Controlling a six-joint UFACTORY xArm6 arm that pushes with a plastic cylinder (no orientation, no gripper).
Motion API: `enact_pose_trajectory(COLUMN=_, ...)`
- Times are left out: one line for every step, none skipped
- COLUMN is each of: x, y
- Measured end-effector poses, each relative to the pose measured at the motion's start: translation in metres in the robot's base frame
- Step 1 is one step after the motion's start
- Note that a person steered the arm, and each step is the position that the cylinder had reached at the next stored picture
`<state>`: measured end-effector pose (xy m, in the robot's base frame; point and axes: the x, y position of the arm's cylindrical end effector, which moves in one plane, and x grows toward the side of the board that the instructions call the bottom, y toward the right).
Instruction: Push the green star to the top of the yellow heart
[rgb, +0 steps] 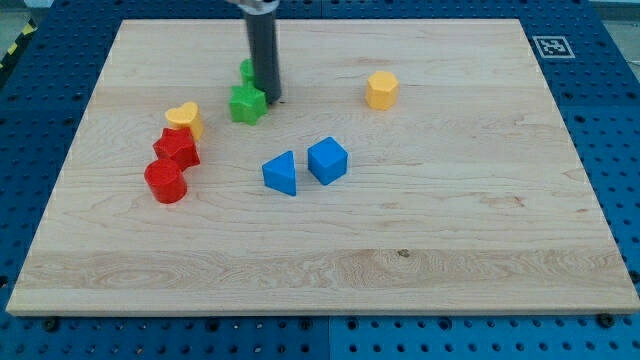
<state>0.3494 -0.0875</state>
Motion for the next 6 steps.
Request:
enact_pose_trajectory(x=0.000, y=-0.013)
enact_pose_trajectory(x=0.000, y=0.035)
enact_pose_trajectory(x=0.007, y=0.079)
enact_pose_trajectory(x=0.027, y=0.056)
enact_pose_trajectory(x=0.038, y=0.008)
enact_pose_trajectory(x=0.038, y=-0.002)
